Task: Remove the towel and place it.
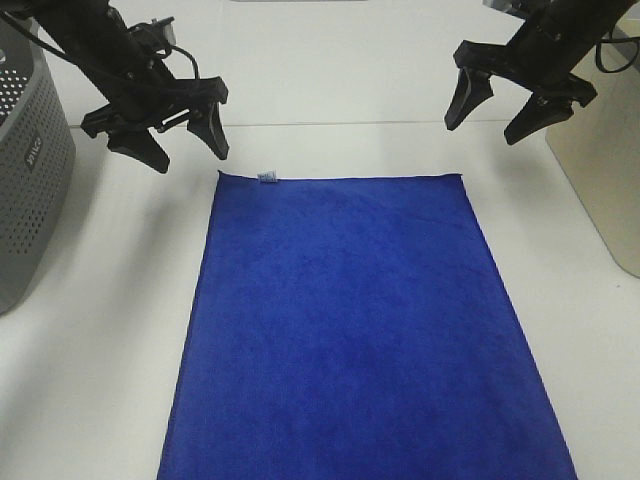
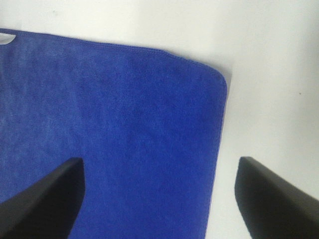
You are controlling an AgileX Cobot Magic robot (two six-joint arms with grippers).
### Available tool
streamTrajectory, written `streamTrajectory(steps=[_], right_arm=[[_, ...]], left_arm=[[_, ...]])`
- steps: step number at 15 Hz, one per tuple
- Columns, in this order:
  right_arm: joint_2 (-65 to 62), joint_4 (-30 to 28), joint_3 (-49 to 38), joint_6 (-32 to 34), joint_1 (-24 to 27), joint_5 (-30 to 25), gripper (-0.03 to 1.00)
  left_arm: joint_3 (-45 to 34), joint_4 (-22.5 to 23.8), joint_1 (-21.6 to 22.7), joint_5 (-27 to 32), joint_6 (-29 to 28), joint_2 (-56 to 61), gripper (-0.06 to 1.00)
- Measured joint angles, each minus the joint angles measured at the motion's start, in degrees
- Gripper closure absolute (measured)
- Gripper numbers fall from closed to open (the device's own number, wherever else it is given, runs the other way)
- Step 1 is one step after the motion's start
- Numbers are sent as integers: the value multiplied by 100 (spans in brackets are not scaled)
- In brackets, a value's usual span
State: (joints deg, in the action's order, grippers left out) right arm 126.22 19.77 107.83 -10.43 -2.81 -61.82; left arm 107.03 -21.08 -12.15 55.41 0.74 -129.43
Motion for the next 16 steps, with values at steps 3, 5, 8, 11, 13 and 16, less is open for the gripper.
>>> streamTrajectory(steps=[3, 5, 8, 11, 13, 16], right_arm=[[567, 6, 350, -126, 0, 0, 17], [848, 6, 539, -212, 0, 6, 17], [1215, 6, 705, -332, 0, 138, 18], [1455, 6, 722, -424, 0, 338, 18], [1576, -29, 728, -424, 0, 498, 18], [1696, -57, 831, -430, 0, 613, 18]], left_arm=[[149, -92, 29, -103, 57, -424, 22], [453, -138, 109, -206, 201, -756, 22], [1106, -195, 126, -229, 372, -1220, 22], [1707, -275, 126, -201, 384, -1662, 22], [1960, -338, 126, -178, 407, -1856, 22], [2005, -378, 126, -172, 493, -1942, 22]])
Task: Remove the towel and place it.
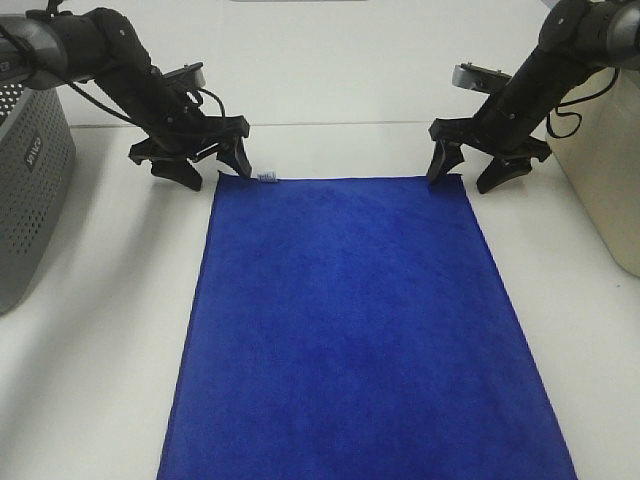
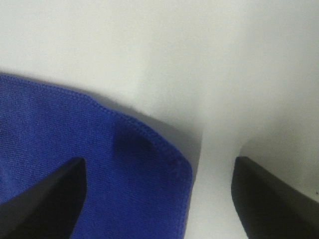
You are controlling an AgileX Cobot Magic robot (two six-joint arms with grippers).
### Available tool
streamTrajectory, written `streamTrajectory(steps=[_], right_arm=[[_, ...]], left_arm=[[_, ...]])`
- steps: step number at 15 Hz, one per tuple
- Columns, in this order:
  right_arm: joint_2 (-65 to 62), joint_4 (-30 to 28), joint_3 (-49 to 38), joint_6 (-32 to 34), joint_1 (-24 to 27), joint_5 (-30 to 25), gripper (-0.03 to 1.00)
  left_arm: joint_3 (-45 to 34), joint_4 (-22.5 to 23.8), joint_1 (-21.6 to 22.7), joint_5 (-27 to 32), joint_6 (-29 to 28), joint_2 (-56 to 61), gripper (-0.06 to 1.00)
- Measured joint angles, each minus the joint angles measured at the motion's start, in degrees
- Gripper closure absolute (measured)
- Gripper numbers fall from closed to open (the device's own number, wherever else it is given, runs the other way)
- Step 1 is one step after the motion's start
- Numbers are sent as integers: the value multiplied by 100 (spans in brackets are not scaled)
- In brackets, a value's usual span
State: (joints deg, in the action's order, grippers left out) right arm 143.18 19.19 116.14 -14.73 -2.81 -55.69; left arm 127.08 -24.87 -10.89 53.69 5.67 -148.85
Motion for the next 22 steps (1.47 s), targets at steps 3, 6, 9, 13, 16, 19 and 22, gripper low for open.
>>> streamTrajectory(steps=[3, 6, 9, 13, 16, 19, 22], right_arm=[[40, 17, 57, 0, 0, -6, 18], [46, 17, 74, 0, 0, -23, 20], [63, 40, 86, 0, 0, -23, 21], [195, 819, 115, -206, -40, -6, 25], [212, 814, 120, -367, -218, 29, 33], [235, 670, 120, -390, -235, 109, 50], [241, 344, 120, -390, -235, 235, 80]], left_arm=[[29, -11, 0, 0, 46, -29, 22], [29, -23, 0, 6, 74, -29, 22], [29, -149, 0, 6, 80, -52, 22], [69, -716, -206, -212, 350, -166, 22], [86, -762, -292, -252, 367, -206, 26], [86, -699, -292, -315, 367, -235, 46], [86, -521, -292, -395, 539, -281, 83]])
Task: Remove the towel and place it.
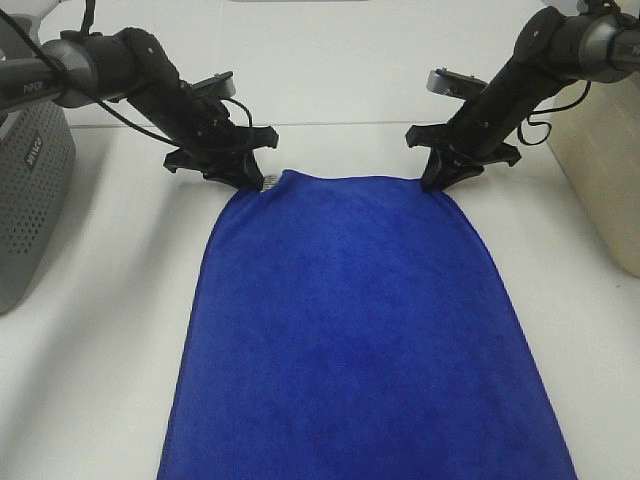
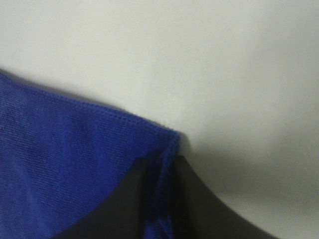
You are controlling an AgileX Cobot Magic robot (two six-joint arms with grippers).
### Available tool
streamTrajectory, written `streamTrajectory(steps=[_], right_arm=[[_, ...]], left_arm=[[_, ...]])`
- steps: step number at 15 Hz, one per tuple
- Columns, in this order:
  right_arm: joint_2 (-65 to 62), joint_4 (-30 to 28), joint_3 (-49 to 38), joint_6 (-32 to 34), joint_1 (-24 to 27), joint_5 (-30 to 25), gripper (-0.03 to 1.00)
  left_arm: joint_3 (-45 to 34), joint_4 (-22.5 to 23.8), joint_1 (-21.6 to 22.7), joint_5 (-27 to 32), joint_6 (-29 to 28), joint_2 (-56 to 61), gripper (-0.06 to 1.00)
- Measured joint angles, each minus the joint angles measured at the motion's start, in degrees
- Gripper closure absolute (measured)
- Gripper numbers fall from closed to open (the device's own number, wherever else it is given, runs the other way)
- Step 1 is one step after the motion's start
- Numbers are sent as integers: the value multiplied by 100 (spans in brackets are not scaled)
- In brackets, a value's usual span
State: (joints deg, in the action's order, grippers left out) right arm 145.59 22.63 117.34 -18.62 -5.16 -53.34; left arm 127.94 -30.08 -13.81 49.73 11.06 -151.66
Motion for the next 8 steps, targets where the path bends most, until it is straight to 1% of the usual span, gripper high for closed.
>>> streamTrajectory(steps=[1, 2, 6, 8], right_arm=[[0, -57, 0, 0, 0, 46, 90], [6, -74, 0, 0, 0, 63, 95], [17, -103, 57, -6, 0, 355, 95], [109, -269, 309, -57, -6, 579, 95]], left_arm=[[0, 17, 0, -57, 69, -6, 92], [0, 17, 0, -103, 103, -11, 94], [34, 63, 0, -298, 241, -11, 94], [350, 115, 0, -372, 539, -69, 94]])
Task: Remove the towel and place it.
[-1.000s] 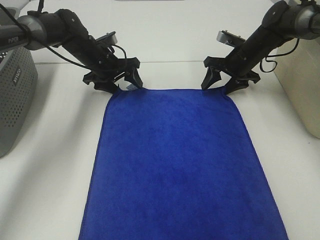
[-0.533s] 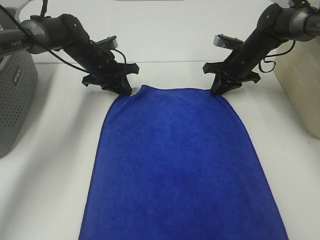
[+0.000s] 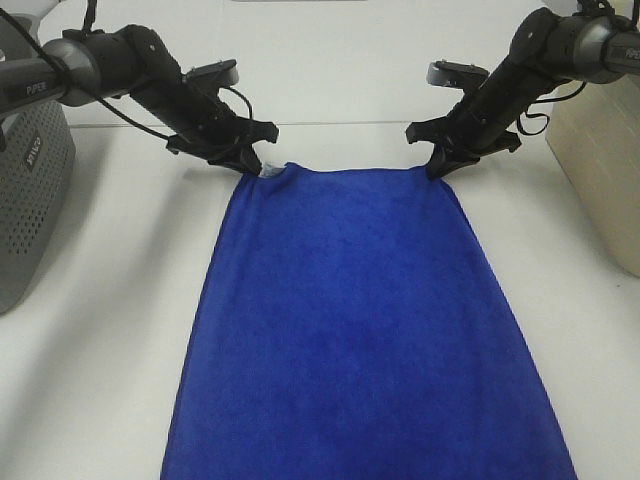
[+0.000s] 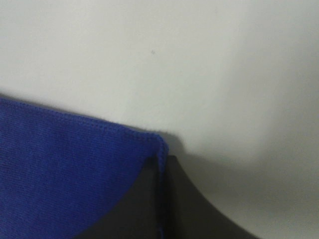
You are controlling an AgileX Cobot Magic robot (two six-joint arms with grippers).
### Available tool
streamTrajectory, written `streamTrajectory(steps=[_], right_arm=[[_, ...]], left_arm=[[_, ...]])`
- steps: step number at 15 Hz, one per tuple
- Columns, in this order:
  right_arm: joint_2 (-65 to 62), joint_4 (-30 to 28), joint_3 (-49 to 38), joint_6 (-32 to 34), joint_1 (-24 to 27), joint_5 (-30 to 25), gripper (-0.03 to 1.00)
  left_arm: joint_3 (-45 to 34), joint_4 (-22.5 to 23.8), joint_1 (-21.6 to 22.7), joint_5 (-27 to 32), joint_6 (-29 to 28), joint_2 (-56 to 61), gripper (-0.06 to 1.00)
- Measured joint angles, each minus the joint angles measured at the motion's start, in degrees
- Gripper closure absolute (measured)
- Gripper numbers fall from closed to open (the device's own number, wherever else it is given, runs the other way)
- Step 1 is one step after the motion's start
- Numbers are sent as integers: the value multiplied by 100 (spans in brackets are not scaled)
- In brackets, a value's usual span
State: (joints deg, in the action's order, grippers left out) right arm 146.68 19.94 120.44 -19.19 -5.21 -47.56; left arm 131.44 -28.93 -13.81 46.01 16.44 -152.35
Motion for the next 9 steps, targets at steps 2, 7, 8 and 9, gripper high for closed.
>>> streamTrajectory(steps=[2, 7, 8, 9], right_arm=[[80, -97, 384, -23, 0, 206, 95], [74, -109, 894, -195, 0, 917, 95], [92, -115, 894, -281, 0, 1094, 95], [97, -115, 894, -292, 0, 1329, 95]], left_arm=[[464, 109, 0, -178, 155, 0, 94], [900, 223, 0, -1220, 309, -11, 94], [900, 229, 0, -1478, 372, -11, 94], [900, 229, 0, -1753, 464, -11, 94]])
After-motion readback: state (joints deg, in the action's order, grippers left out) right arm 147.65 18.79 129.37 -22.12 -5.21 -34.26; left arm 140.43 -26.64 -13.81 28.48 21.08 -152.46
